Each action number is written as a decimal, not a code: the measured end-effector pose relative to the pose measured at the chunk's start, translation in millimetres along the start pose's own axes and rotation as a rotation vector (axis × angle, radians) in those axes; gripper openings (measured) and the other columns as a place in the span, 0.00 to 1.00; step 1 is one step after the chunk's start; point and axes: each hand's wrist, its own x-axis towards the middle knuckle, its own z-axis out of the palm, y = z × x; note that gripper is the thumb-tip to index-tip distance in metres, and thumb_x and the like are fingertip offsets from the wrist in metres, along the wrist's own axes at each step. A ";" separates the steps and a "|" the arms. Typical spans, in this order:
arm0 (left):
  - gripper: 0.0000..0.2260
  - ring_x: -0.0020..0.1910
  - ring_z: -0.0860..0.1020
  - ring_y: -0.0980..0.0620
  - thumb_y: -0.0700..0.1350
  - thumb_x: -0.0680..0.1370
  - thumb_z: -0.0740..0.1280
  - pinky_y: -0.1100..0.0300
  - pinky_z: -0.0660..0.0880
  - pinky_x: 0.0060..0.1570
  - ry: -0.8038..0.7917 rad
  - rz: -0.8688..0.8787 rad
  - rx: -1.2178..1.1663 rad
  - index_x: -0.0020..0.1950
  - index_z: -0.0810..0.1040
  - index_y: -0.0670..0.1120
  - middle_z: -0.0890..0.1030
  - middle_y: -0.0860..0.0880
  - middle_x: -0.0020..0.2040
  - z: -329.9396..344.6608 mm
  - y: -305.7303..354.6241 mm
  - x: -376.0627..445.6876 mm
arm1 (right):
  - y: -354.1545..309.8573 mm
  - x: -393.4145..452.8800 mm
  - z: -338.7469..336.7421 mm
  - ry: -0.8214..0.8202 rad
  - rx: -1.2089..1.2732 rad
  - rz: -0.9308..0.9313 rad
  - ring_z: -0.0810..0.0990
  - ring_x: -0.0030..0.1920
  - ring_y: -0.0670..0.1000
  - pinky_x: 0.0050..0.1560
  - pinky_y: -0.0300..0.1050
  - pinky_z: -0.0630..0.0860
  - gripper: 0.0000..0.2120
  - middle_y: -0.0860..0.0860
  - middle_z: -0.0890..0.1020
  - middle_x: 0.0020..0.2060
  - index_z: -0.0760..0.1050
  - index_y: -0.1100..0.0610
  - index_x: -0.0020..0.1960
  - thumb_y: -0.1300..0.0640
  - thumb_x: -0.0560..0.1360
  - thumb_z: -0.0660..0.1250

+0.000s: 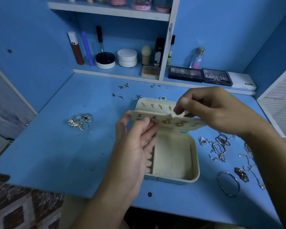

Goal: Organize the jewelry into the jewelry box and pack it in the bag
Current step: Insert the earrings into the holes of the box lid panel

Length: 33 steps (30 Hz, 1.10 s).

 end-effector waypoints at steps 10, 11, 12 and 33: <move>0.22 0.59 0.81 0.47 0.43 0.80 0.64 0.49 0.73 0.66 -0.028 -0.085 0.139 0.74 0.65 0.50 0.80 0.41 0.61 5.0 17.4 21.8 | 20.0 6.2 -3.9 0.206 0.050 0.012 0.81 0.42 0.42 0.38 0.42 0.75 0.05 0.46 0.85 0.41 0.81 0.55 0.45 0.57 0.79 0.68; 0.20 0.59 0.81 0.46 0.43 0.80 0.64 0.49 0.73 0.65 -0.036 -0.096 0.148 0.72 0.67 0.50 0.79 0.41 0.61 3.9 20.8 23.9 | 21.5 8.1 -3.3 0.215 0.063 0.015 0.80 0.40 0.41 0.35 0.37 0.74 0.05 0.45 0.84 0.40 0.81 0.55 0.45 0.57 0.79 0.68; 0.16 0.59 0.81 0.46 0.43 0.80 0.63 0.50 0.74 0.64 -0.042 -0.104 0.155 0.68 0.69 0.50 0.79 0.41 0.61 2.9 24.4 26.6 | 23.6 10.6 -2.9 0.225 0.066 0.015 0.79 0.38 0.39 0.35 0.33 0.72 0.05 0.43 0.84 0.39 0.81 0.54 0.45 0.58 0.79 0.68; 0.17 0.63 0.73 0.55 0.50 0.82 0.62 0.62 0.66 0.64 -0.084 0.415 1.246 0.69 0.75 0.47 0.75 0.53 0.65 -31.3 -2.5 149.2 | 84.1 43.9 27.9 0.289 -0.059 0.267 0.78 0.47 0.45 0.46 0.38 0.70 0.08 0.40 0.80 0.42 0.81 0.47 0.52 0.46 0.79 0.65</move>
